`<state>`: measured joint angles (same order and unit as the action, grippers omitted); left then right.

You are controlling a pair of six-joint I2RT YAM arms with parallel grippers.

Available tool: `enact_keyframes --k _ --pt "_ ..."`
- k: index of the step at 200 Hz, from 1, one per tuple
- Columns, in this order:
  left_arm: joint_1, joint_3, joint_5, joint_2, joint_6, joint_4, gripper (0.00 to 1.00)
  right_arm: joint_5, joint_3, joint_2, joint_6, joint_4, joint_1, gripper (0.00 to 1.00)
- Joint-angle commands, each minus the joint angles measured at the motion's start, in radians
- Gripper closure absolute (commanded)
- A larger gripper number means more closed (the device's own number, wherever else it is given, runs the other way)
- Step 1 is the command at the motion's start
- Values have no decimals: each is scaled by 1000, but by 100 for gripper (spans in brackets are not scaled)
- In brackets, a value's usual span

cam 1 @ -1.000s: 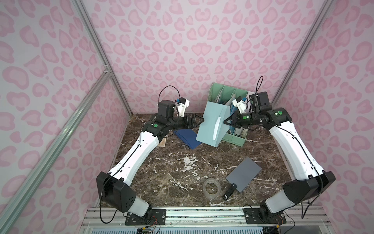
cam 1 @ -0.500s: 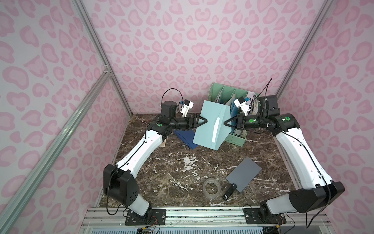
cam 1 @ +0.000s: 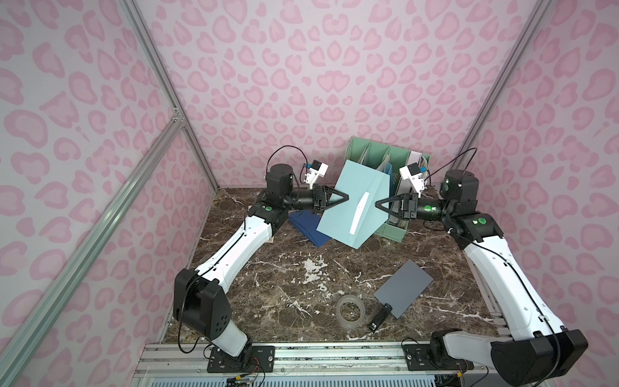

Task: Take the letter paper out of the envelope
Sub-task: Pick up the envelope from the center of the board.

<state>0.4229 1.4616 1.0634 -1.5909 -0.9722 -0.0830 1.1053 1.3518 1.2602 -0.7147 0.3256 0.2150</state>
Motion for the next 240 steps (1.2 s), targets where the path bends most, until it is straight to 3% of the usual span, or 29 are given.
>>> enact_keyframes --k 1,22,50,75,176,240 --pt "-3 1 21 16 -47 -59 77 74 1 -4 -38 -133 -11 100" --pt "-1 10 14 18 -84 -81 88 103 -9 -8 -25 -143 -22 100" --pt "5 26 21 24 -98 -72 90 89 -41 -15 -37 -182 -33 65" --pt "14 22 21 38 -77 -31 91 68 -94 -18 -150 -355 -49 54" --pt "39 24 12 58 -16 38 95 -21 -17 88 -186 -304 -54 49" --pt "40 48 -26 64 98 182 97 -63 108 124 -103 -78 -35 41"
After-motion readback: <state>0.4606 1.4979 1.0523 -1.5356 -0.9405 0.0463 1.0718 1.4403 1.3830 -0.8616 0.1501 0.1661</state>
